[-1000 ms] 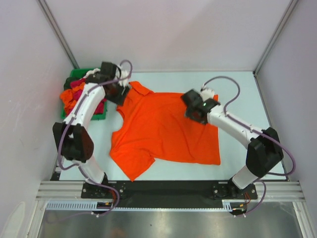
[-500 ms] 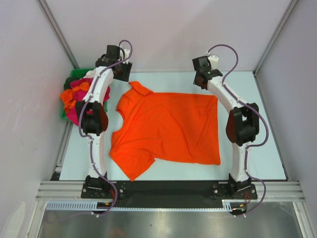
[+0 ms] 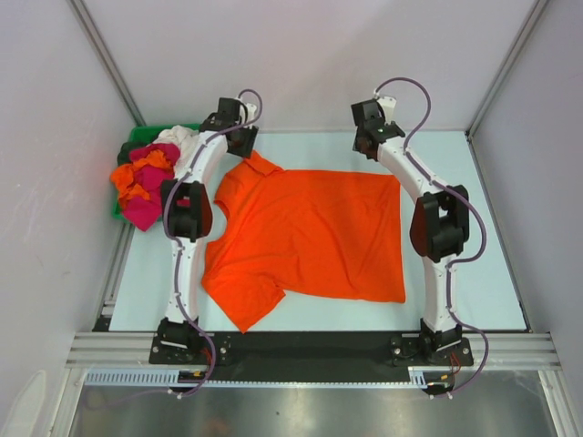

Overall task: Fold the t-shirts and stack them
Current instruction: Flatten out the tshirt

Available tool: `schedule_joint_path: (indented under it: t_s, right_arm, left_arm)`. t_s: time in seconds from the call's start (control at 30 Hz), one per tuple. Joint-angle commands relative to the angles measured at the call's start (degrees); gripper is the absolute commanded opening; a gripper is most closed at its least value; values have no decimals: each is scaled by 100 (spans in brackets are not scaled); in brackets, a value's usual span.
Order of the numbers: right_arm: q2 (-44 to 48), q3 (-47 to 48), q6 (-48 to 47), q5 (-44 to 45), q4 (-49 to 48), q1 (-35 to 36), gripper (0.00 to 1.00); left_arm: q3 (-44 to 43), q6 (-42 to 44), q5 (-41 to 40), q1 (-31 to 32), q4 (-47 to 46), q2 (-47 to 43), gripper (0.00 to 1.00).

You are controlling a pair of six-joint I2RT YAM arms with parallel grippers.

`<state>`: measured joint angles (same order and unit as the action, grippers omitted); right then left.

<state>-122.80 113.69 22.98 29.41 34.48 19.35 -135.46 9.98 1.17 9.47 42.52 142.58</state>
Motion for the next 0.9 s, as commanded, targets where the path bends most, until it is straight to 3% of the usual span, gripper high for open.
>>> schedule_joint_path:
  t_s: [0.0,0.37,0.87]
  right_arm:
    - [98,-180,-171,100,-240,183,53]
    - [616,-725,-189,276,-363,411,53]
    - [1083,-1402,13,285,-468,473,53]
  left_arm:
    - [-315,-162,33,2,-700,85,58]
    - [-411,-883,-108,-33,-921,314,53]
    - [-499,-664,-504,-60,-552,621,52]
